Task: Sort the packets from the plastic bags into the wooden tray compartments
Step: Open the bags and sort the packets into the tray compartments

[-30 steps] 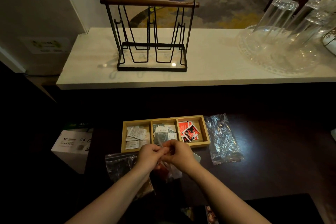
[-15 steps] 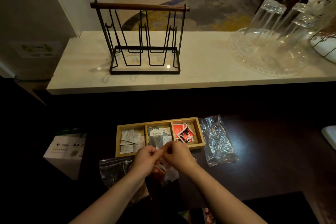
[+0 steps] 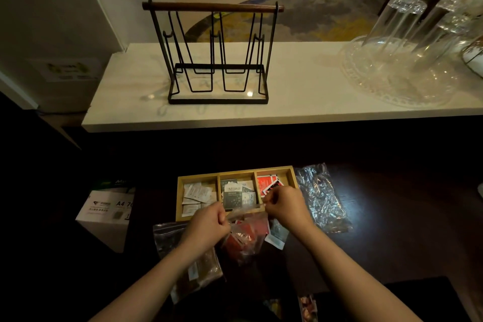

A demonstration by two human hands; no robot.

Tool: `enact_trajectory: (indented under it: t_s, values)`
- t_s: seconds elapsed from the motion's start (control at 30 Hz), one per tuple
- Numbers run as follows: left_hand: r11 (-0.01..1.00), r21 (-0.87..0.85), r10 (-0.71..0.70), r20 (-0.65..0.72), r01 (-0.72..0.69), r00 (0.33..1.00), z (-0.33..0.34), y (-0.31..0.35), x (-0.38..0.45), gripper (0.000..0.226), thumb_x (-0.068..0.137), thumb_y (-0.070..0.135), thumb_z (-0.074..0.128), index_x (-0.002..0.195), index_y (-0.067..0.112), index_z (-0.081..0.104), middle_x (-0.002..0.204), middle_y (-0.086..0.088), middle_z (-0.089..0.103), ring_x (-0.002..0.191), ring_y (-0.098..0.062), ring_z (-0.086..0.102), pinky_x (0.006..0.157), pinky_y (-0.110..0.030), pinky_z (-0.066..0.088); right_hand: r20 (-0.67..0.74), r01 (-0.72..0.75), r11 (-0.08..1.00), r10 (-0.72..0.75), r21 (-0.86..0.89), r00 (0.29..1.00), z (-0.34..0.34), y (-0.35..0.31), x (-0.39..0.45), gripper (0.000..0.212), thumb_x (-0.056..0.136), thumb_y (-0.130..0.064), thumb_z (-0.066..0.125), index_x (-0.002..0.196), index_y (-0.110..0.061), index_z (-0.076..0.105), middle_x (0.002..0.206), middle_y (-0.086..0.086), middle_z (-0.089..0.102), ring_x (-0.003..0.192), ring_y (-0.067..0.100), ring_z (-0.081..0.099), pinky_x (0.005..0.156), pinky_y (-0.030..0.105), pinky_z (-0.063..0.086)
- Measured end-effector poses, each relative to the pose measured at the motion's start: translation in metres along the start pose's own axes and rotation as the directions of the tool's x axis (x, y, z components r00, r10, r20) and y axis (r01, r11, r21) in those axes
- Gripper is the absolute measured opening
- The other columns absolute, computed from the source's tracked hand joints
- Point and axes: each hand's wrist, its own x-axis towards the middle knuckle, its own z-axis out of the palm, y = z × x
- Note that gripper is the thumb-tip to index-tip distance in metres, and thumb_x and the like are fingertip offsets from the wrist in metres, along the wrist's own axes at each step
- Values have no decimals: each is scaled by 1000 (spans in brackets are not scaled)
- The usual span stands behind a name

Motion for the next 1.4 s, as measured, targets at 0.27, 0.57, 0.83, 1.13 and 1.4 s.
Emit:
enact_trajectory:
  t_s: [0.27,0.57,0.83,1.13,1.4]
  values:
    - [986,148,50,213,-83,976,-41,12,15,19,79,14,66,72,28,55,77,0,69,72,-17,67,65,-35,54,28,357,830,-383,-430,923,-5,0,0,23,80,-2,59,99,-15,65,96,3,65,84,24,63,64,33,49]
    - [995,-42,96,276,-88,956,-44,13,21,12,80,9,62,91,13,62,71,0,63,65,-14,60,56,-23,44,218,520,839,-484,-157,847,5,-41,-39,58,83,-46,61,131,-22,40,111,1,65,98,18,62,83,31,52]
    - [807,-549,-17,344,216,939,-47,-22,10,29,94,33,51,97,7,65,91,-9,67,84,-21,62,74,-35,55,79,505,857,-499,-102,863,22,-43,-21,19,88,-20,58,106,-16,61,91,6,71,85,22,66,76,35,54]
    - [402,-717,-41,608,570,793,-8,-41,0,58,86,63,40,131,25,42,133,-17,53,110,-37,63,76,-51,57,9,360,818,-407,450,913,-29,-72,-6,11,81,-19,71,76,-20,61,67,3,68,62,19,66,65,41,55]
    - [427,-873,-183,170,234,968,-8,-15,10,20,96,26,48,104,10,56,87,-9,64,60,-17,57,41,-22,47,-15,154,685,-204,712,979,-59,-44,13,9,89,-11,58,80,-13,59,70,2,60,60,14,61,57,21,53]
